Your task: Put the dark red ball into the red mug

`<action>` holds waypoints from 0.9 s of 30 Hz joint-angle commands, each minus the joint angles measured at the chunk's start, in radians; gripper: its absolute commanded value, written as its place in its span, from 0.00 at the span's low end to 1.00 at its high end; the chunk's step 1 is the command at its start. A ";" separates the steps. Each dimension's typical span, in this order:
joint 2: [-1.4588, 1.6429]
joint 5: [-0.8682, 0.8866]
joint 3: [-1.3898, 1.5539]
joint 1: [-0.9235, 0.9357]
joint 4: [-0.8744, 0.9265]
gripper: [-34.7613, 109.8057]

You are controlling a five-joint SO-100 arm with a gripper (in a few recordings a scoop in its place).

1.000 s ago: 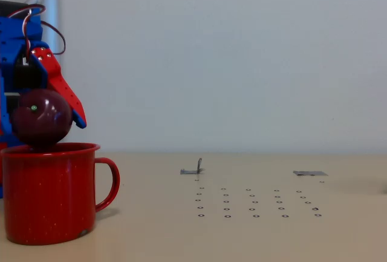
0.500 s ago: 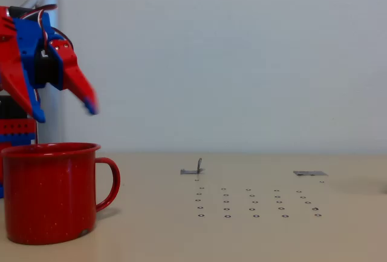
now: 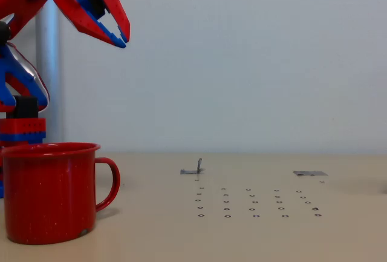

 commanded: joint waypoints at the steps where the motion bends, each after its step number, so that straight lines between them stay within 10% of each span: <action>1: 0.040 0.132 -0.032 -0.031 0.006 0.23; 27: 0.460 0.351 0.715 -0.040 -0.126 0.23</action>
